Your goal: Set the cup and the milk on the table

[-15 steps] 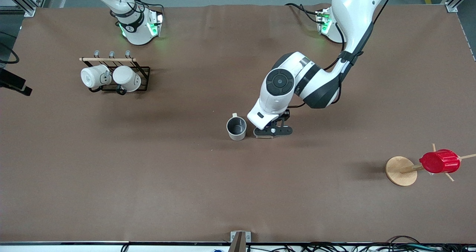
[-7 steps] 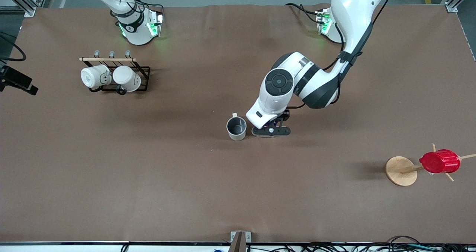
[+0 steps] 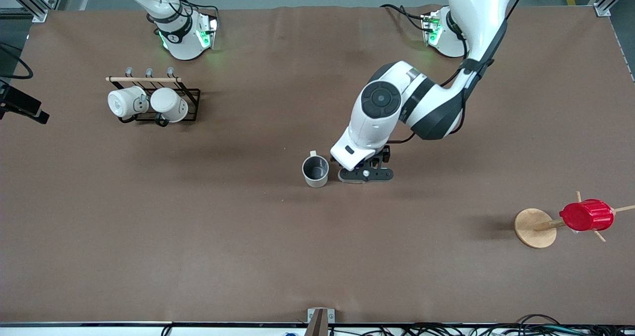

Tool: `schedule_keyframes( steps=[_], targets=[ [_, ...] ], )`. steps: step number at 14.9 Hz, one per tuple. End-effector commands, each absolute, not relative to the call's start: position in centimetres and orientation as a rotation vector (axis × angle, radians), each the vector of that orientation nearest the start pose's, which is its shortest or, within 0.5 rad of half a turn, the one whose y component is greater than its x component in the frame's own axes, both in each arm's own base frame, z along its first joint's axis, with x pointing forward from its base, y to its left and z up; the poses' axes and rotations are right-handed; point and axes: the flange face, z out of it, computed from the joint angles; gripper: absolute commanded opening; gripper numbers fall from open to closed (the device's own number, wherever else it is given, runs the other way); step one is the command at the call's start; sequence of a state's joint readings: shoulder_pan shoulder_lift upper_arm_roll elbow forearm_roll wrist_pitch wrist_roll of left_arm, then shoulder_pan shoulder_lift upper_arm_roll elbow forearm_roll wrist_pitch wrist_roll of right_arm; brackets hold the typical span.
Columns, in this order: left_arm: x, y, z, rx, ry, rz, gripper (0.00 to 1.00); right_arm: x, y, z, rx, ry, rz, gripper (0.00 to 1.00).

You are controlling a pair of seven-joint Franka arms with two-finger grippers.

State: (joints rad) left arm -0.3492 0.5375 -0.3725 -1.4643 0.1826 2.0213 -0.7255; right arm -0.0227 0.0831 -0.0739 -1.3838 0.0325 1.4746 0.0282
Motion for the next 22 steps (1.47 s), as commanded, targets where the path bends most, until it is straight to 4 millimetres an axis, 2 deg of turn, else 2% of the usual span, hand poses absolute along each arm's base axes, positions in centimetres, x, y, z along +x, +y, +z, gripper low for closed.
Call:
schedule_keyframes(
  steps=[1,3,9,11,14,16,18,22],
  targets=[
    [56.7,-39.0,44.0,-3.209,-0.04,-0.102,1.0,56.1,-5.1,64.9,-3.12,0.174,0.018,1.0],
    [56.2,-36.3,46.4,-3.198,-0.077,-0.145,1.0,55.9,-5.1,65.0,-3.12,0.172,0.025,1.0],
    [56.1,-27.9,52.1,-3.212,-0.013,-0.182,1.0,56.6,-5.0,65.3,-3.119,0.165,-0.059,1.0],
    [56.6,-24.7,53.7,-3.234,0.006,-0.162,1.0,56.6,-4.9,65.2,-3.12,0.156,-0.052,1.0],
    [56.4,-22.0,55.3,-3.239,0.033,-0.141,1.0,56.5,-5.0,65.2,-3.122,0.122,-0.045,1.0],
    [57.2,-18.3,56.4,-3.245,0.041,-0.16,1.0,56.6,-5.0,65.2,-3.122,0.115,-0.047,1.0],
    [56.6,-17.0,57.8,-3.261,0.108,-0.153,1.0,56.5,-4.9,65.1,-3.122,0.115,-0.043,1.0],
    [55.4,-12.3,61.2,-3.231,0.109,-0.2,1.0,56.5,-5.0,65.0,-3.12,0.117,-0.038,1.0]
  ],
)
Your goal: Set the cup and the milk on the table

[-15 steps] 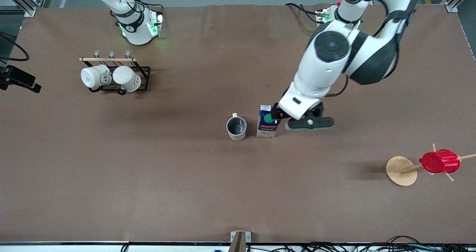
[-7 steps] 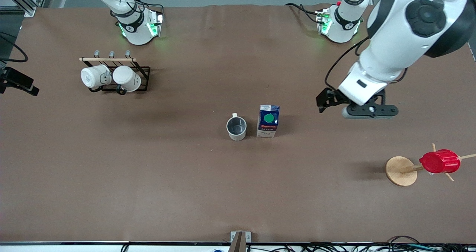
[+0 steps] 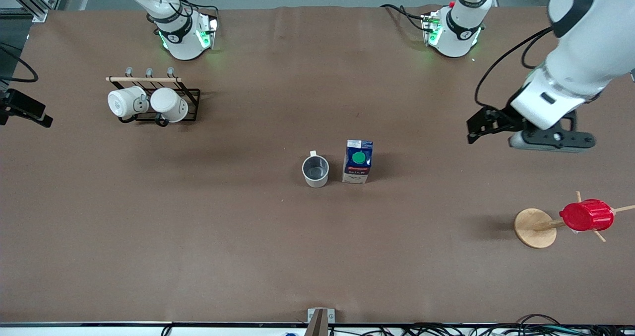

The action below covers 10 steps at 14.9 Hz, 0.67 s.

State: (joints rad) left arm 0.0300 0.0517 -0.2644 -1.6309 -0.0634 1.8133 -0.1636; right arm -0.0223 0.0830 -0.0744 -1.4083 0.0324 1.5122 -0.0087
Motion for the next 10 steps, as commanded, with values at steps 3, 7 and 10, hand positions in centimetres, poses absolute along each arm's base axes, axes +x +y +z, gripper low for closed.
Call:
schedule_keyframes(
  steps=[3,7,10],
  targets=[
    [54.1,-10.4,62.4,-3.211,0.163,-0.141,1.0,56.5,-5.0,65.0,-3.117,0.117,-0.038,1.0],
    [52.9,-8.4,64.2,-3.214,0.167,-0.152,1.0,56.5,-4.9,65.0,-3.117,0.117,-0.038,1.0],
    [53.5,-7.6,65.0,-3.215,0.125,-0.179,0.99,56.5,-5.0,65.0,-3.115,0.119,-0.038,1.0]
  ],
)
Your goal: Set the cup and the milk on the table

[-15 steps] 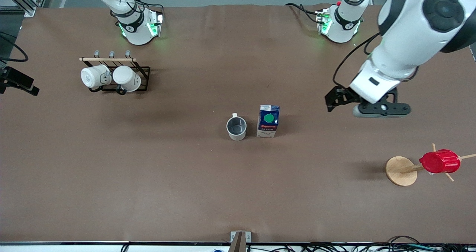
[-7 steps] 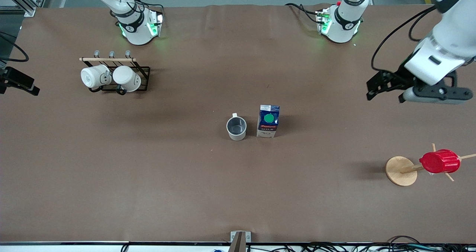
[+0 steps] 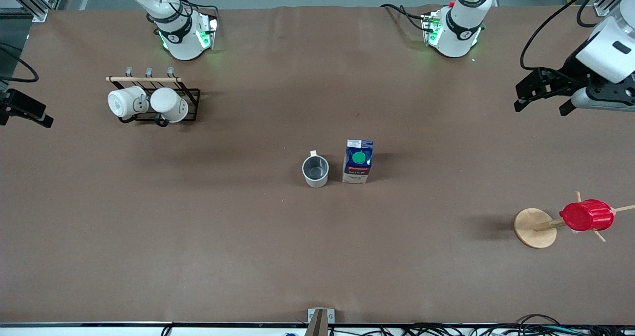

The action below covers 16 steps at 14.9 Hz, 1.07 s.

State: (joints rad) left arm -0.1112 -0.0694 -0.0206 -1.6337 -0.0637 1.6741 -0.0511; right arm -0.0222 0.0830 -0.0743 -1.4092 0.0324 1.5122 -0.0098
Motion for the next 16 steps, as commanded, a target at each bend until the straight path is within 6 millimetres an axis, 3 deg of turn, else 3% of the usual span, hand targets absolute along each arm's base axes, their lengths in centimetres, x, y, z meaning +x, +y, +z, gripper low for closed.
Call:
schedule_keyframes(
  steps=[1,9,16],
  targets=[
    [54.0,-7.4,64.9,-3.214,0.121,-0.16,0.99,56.5,-5.2,65.0,-3.115,0.121,-0.038,1.0],
    [55.4,-7.0,62.5,-3.205,0.131,-0.083,0.98,56.5,-5.2,65.0,-3.115,0.124,-0.038,1.0],
    [56.1,-6.8,62.0,-3.186,0.126,-0.144,0.97,56.4,-4.9,65.0,-3.115,0.114,-0.036,1.0]
  ],
)
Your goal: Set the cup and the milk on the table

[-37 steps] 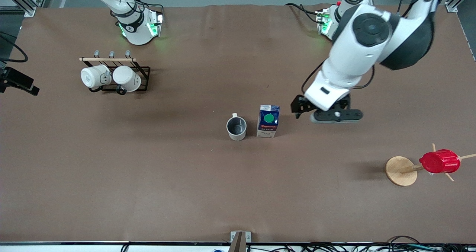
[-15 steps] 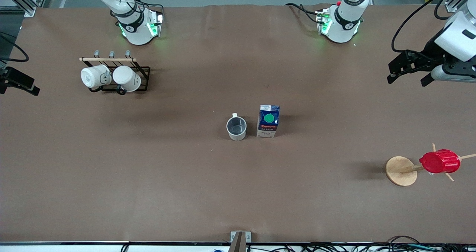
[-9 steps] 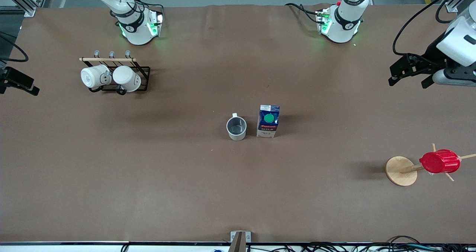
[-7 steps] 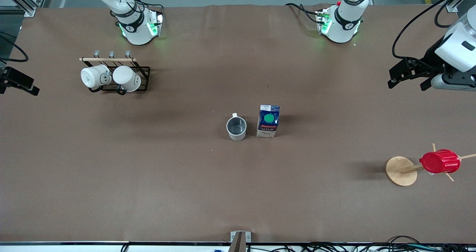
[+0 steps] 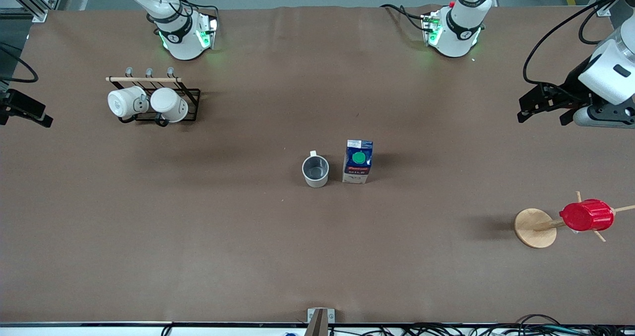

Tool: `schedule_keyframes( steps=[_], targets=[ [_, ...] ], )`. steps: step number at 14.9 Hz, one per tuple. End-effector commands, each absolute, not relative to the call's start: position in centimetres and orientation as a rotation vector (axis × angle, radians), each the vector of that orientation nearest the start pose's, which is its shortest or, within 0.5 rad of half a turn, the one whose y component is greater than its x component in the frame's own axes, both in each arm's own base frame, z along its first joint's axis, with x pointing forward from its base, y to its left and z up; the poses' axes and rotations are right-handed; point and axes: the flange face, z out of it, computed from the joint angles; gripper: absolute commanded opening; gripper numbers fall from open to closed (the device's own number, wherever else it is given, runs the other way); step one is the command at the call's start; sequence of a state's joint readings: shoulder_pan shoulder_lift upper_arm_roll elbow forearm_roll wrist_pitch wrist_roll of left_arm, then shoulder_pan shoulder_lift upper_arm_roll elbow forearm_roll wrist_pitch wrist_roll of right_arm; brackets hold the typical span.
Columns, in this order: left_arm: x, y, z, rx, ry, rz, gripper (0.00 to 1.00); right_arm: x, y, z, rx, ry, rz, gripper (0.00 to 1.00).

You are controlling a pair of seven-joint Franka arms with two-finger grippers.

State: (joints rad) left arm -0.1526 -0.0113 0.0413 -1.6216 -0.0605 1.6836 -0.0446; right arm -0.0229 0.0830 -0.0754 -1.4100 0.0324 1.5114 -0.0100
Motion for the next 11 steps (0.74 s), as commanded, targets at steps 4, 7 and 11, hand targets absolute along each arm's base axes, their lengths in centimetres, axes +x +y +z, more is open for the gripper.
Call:
schedule_keyframes(
  steps=[4,7,11],
  targets=[
    [56.07,-6.95,62.03,-3.166,0.135,-0.148,0.97,56.43,-4.93,64.97,-3.115,0.114,-0.036,1.0],
    [56.06,-7.04,62.03,-3.156,0.141,-0.148,0.97,56.43,-5.0,64.97,-3.114,0.116,-0.036,1.0],
    [56.07,-7.07,62.04,-3.16,0.131,-0.15,0.97,56.42,-5.1,64.97,-3.115,0.119,-0.036,1.0]
  ],
)
